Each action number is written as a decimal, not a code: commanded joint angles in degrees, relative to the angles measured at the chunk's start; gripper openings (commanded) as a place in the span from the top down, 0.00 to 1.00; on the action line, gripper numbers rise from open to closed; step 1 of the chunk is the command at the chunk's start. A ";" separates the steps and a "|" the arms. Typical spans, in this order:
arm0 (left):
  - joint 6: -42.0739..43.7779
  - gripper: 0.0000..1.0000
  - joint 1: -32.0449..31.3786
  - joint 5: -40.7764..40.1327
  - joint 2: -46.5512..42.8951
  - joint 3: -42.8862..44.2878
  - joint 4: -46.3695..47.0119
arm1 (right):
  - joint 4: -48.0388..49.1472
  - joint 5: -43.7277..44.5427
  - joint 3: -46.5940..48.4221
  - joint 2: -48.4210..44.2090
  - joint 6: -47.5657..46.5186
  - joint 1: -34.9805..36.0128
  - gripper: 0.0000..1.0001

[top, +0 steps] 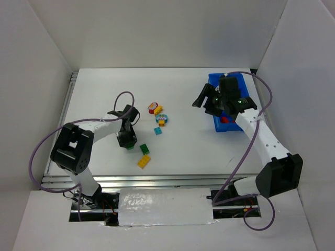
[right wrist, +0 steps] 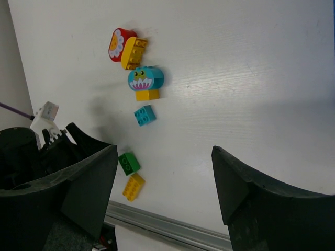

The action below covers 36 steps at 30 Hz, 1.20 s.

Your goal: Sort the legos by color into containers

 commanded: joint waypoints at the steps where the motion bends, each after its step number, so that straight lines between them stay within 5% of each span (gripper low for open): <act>1: -1.27 0.52 -0.70 -0.87 0.26 -0.60 2.85 | 1.29 -1.24 -1.31 -2.98 -0.11 0.53 0.20; 4: -1.62 0.82 -0.79 -1.58 -0.44 1.41 1.45 | 4.10 -3.77 -3.68 -4.38 0.86 1.58 0.15; 5: -1.80 0.88 -0.88 -2.02 -1.22 3.33 0.66 | 5.24 -5.10 -5.52 -4.74 1.12 2.54 0.01; 7: -3.19 1.00 -1.23 -1.85 -4.02 6.50 -2.15 | 10.33 -10.52 -9.29 -5.88 2.00 3.69 0.00; 12: -8.38 1.00 -2.28 2.97 -10.89 12.66 -5.06 | 28.16 -15.66 -20.02 -11.23 9.28 9.92 0.01; 15: -15.65 1.00 -2.64 9.21 -14.58 13.90 -2.61 | 34.76 -11.55 -24.69 -13.61 11.32 15.88 0.03; 21: -25.17 1.00 -5.00 19.32 -17.93 12.93 3.46 | 41.88 3.39 -27.42 -14.94 11.23 24.25 0.06; 28: -31.76 1.00 -8.96 20.21 -20.21 13.29 7.42 | 43.57 5.61 -22.86 -9.32 9.04 28.21 0.09; 34: -32.47 1.00 -10.54 22.15 -19.07 14.60 7.95 | 45.77 7.98 -22.50 -7.11 8.51 28.92 0.20; 36: -32.65 1.00 -11.25 21.79 -19.16 14.52 7.86 | 46.46 8.42 -22.59 -7.11 8.33 28.92 0.34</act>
